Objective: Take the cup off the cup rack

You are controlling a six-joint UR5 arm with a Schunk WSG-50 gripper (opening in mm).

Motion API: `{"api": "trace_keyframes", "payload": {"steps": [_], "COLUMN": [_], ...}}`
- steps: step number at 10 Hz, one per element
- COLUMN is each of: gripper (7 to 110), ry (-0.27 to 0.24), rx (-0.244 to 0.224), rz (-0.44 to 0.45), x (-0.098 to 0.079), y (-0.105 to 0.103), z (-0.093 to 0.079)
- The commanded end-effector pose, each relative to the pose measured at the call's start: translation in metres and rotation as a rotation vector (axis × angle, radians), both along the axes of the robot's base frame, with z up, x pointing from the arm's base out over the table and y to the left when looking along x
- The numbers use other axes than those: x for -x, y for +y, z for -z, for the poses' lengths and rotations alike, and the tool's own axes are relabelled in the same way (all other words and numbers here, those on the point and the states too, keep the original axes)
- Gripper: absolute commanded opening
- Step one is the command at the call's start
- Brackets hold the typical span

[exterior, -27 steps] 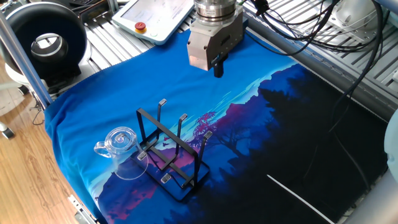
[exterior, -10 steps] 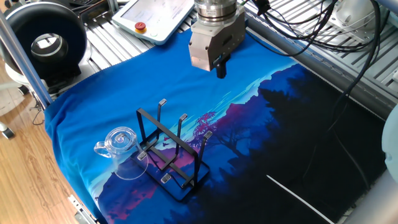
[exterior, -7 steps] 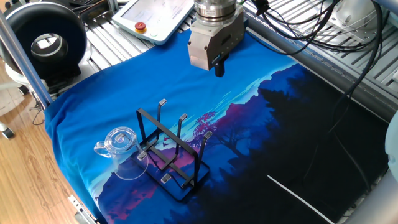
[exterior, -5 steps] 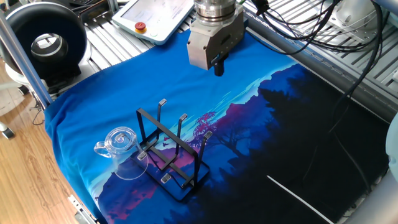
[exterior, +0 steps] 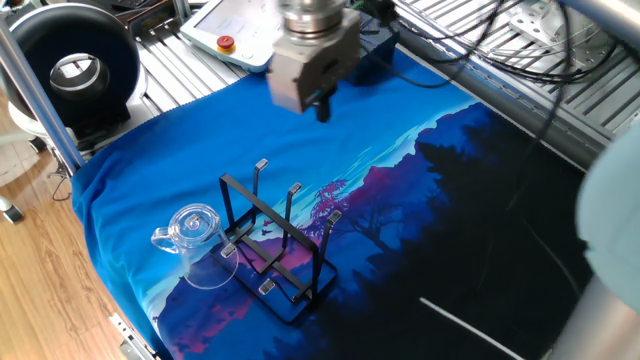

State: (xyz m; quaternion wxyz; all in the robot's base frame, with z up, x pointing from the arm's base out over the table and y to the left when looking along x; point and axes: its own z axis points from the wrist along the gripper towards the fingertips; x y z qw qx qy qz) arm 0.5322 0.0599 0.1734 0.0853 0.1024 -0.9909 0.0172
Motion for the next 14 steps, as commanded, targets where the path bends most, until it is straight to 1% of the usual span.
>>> {"api": "trace_keyframes", "payload": {"steps": [1,2,3,4,6,7,8,9,10,11,12,14], "gripper": [7,7,7,7,7,7,7,7,7,7,7,7], "ry": [-0.024,-0.034,-0.037,-0.040,-0.034,-0.013,-0.004,-0.004,0.021,0.026,0.023,-0.004], "rx": [-0.029,-0.057,-0.073,-0.084,-0.039,-0.041,-0.034,-0.022,-0.008,0.009,0.013,0.030], "rz": [0.015,0.022,0.027,0.021,0.013,-0.013,-0.043,-0.062,-0.111,-0.137,-0.138,-0.147], "x": [-0.031,-0.038,-0.040,-0.041,-0.039,-0.034,-0.033,-0.033,-0.027,-0.027,-0.028,-0.035], "y": [0.040,0.056,0.066,0.068,0.055,0.054,0.051,0.047,0.042,0.036,0.035,0.031], "z": [-0.002,-0.004,-0.004,-0.004,-0.003,-0.004,-0.005,-0.005,-0.006,-0.006,-0.006,-0.005]}}
